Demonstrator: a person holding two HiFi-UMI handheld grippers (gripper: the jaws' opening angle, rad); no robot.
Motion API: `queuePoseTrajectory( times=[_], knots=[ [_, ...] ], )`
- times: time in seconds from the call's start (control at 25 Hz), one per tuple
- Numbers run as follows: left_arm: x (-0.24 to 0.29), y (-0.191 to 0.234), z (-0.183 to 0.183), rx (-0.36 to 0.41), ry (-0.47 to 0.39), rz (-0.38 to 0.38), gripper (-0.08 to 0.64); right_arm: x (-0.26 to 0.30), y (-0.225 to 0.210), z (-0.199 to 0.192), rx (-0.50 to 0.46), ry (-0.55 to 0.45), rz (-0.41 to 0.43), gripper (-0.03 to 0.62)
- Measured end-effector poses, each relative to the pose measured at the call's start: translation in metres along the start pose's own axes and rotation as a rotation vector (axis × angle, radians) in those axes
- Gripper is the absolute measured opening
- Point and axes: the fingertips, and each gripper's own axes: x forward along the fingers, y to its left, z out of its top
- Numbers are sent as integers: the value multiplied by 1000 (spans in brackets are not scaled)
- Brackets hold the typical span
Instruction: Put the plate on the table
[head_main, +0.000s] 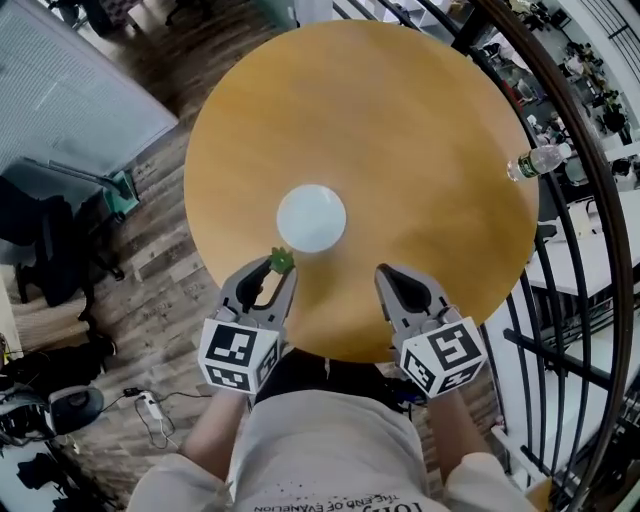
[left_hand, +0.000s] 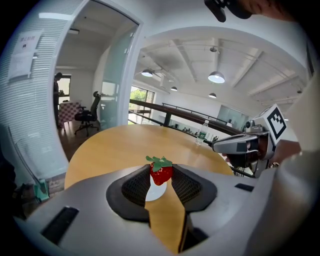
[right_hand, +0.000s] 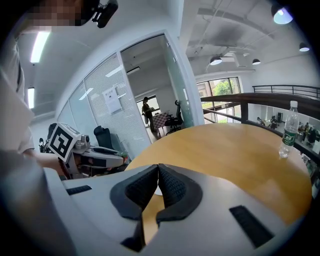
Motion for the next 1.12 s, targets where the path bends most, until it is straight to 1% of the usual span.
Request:
queuePoseTrajectory(
  times=[0.16, 0.28, 0.52, 0.88, 1.12],
  knots=[
    [20, 6, -8, -4, 19, -6, 147, 14, -12, -9, 10, 17, -9, 25],
    [35, 10, -7, 14, 22, 0, 147, 20, -22, -11, 16, 16, -12, 25],
    [46, 28, -4, 26, 58, -9, 147, 30, -21, -5, 37, 41, -30, 25],
    [79, 46, -11, 76, 107, -11, 147, 50, -34, -11, 63, 53, -41, 25],
    [103, 53, -31, 124, 176, -30, 147, 58, -37, -21, 79, 61, -42, 25]
  ],
)
